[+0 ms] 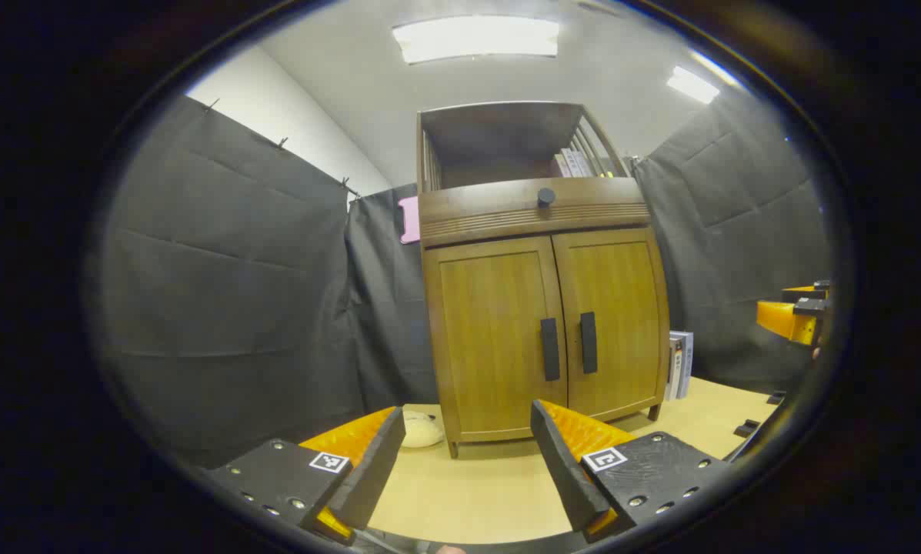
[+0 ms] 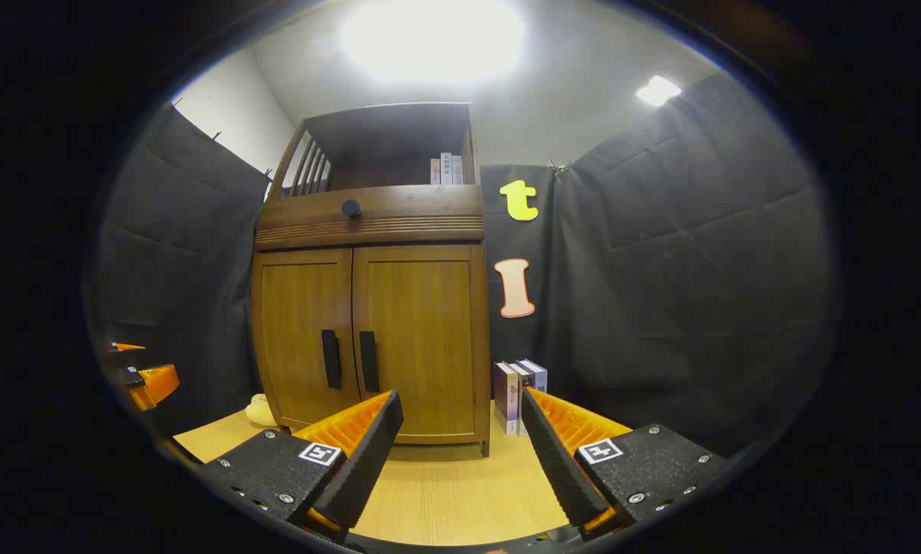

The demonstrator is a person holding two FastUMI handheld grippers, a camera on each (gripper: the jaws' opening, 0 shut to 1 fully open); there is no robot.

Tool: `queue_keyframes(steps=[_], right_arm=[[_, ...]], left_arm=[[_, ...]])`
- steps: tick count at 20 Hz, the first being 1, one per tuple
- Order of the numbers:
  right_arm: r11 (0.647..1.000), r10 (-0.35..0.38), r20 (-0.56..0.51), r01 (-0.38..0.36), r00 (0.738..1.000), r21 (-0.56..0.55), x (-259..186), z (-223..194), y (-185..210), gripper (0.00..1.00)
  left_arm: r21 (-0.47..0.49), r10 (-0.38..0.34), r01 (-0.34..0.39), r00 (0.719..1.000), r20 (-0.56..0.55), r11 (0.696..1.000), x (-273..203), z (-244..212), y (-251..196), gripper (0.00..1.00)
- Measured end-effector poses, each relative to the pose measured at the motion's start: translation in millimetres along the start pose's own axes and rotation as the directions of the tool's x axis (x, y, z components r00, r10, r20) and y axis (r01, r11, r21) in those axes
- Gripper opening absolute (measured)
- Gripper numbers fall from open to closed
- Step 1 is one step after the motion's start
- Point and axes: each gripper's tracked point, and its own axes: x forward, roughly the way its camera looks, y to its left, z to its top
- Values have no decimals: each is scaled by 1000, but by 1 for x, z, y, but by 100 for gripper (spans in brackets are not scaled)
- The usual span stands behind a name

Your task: Open the right door of the double-door shoe cabinet with the right hand, and open the left door with the left hand.

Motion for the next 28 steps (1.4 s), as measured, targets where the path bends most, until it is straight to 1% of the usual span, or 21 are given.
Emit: queue_keyframes(steps=[3, 9, 19, 23, 24, 27, 28], right_arm=[[1000, -14, -8, 15, 1000, 9, -1, -1, 3, 96], [1000, -5, -24, 5, 1000, 0, -3, -4, 4, 96], [1000, 15, -20, -14, 1000, 20, 9, -3, 9, 96], [998, 43, -4, -42, 999, 43, 27, 7, 18, 96], [998, 48, 5, -48, 999, 43, 34, 11, 21, 96], [998, 61, 29, -62, 998, 32, 58, 19, 29, 96], [997, 69, 38, -70, 997, 31, 66, 23, 34, 96]], left_arm=[[-2, -16, 16, 1000, -3, 1000, -2, 1, -1, 99], [-14, -30, 30, 1000, 1, 999, -3, 4, -3, 99], [-35, -53, 54, 998, 29, 998, -5, 16, -6, 99], [-38, -58, 59, 998, 34, 998, -3, 20, -6, 99], [-39, -60, 61, 998, 30, 997, -4, 20, -6, 94], [-46, -62, 63, 998, 24, 997, -6, 21, -6, 94], [-46, -58, 59, 998, 23, 997, -6, 21, -5, 99]])
